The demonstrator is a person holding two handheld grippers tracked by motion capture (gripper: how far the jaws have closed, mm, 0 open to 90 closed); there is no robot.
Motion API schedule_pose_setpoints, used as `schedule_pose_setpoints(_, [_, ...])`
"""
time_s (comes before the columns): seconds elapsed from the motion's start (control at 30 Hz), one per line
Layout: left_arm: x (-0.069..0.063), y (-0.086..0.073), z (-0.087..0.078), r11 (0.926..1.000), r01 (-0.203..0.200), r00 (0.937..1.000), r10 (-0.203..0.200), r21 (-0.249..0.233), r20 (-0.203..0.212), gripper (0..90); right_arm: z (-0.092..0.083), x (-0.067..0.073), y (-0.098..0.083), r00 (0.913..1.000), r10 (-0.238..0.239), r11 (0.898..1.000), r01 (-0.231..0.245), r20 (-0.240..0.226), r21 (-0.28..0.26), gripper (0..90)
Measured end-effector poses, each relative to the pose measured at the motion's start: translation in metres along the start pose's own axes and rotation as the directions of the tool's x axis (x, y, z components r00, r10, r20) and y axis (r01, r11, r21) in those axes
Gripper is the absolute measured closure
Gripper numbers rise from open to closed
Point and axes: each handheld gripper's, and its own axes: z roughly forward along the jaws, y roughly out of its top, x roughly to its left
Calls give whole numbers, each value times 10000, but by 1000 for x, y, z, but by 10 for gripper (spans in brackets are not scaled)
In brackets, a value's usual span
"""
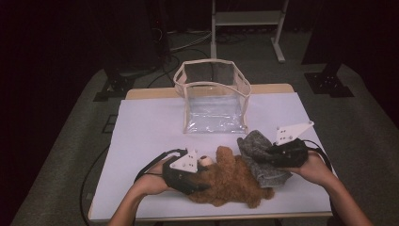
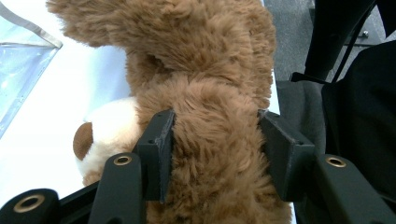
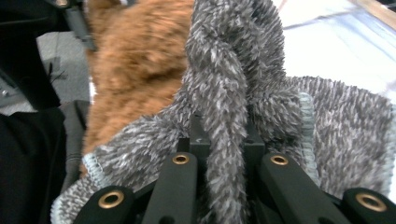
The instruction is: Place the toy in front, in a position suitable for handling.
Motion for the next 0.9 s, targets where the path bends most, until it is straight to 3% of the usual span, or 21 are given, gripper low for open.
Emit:
schedule_pose_setpoints(0.17, [1, -3, 0, 9998, 132, 9999, -131, -176, 68, 476, -15, -12, -14, 9978, 446, 9990, -446, 489, -10, 802])
schedule_pose_setpoints(0.33, [1, 1, 2, 9999, 118, 9999, -118, -57, 14, 476, -17, -3, -13, 9980, 340, 9994, -337, 527, -57, 803])
schedule_pose_setpoints(0.4, [1, 1, 3, 9999, 157, 9999, -157, -56, -3, 476, -15, 0, -10, 9989, 219, 9997, -214, 416, -110, 803])
schedule_pose_setpoints(0.47, [1, 1, 2, 9999, 154, 9999, -154, -32, -63, 475, -3, 12, -1, 9998, -203, 9998, 203, 40, -70, 802])
schedule_pose_setpoints(0.63, [2, 0, 1, 9999, 142, 9999, -143, -46, -65, 475, 12, 28, 6, 9957, -712, 9975, 711, -591, -36, 801])
schedule_pose_setpoints(0.83, [5, -2, -1, 9995, 229, 9997, -231, -198, -110, 475, -1, 20, -11, 9987, -98, 9997, 86, -502, -242, 801])
schedule_pose_setpoints(0.9, [7, -2, 0, 9991, 298, 9995, -302, -287, -132, 475, -11, 17, -28, 9992, 266, 9990, -276, -297, -341, 801])
